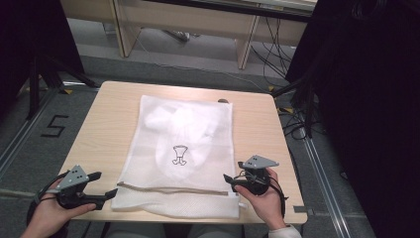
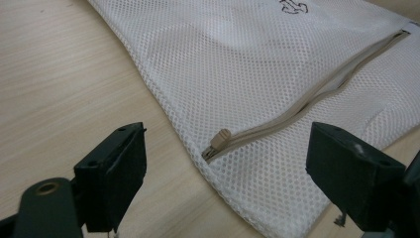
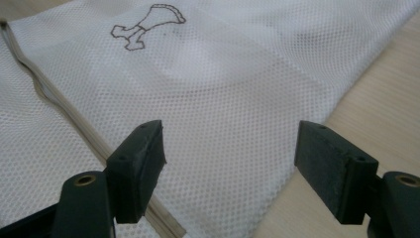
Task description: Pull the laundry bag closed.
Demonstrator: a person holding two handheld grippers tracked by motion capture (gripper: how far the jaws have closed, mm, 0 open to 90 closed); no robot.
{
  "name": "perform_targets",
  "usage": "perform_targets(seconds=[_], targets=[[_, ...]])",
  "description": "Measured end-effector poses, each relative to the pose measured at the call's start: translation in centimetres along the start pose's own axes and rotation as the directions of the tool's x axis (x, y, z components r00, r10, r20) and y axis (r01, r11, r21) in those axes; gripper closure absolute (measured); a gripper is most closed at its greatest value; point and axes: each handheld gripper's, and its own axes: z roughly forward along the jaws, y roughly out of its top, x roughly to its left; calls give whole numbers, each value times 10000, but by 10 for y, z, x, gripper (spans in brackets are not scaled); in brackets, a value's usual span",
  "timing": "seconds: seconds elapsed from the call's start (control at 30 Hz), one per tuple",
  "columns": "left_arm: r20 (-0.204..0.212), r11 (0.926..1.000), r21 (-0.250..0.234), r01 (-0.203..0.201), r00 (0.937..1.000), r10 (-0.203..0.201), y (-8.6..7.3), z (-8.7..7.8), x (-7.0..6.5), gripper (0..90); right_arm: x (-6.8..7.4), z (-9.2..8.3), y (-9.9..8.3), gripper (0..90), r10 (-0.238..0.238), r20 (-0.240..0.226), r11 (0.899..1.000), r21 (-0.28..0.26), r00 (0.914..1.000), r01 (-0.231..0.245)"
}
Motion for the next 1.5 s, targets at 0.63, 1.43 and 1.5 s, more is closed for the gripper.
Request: perform_targets(seconds=[0.63, 1.43, 1.5], targets=[[402, 9993, 249, -276, 9988, 266, -3, 1, -2, 155, 78, 62, 57, 528, -2130, -2488, 9765, -204, 9449, 2147], [427, 9989, 469, -98, 9991, 78, -5, 2, -2, 155, 141, 126, 97, 562, -2635, -3978, 9545, 241, 8788, 2971], [448, 9990, 427, -116, 9989, 97, -5, 2, -2, 155, 144, 130, 99, 562, -2642, -4016, 9519, 376, 8769, 3040]])
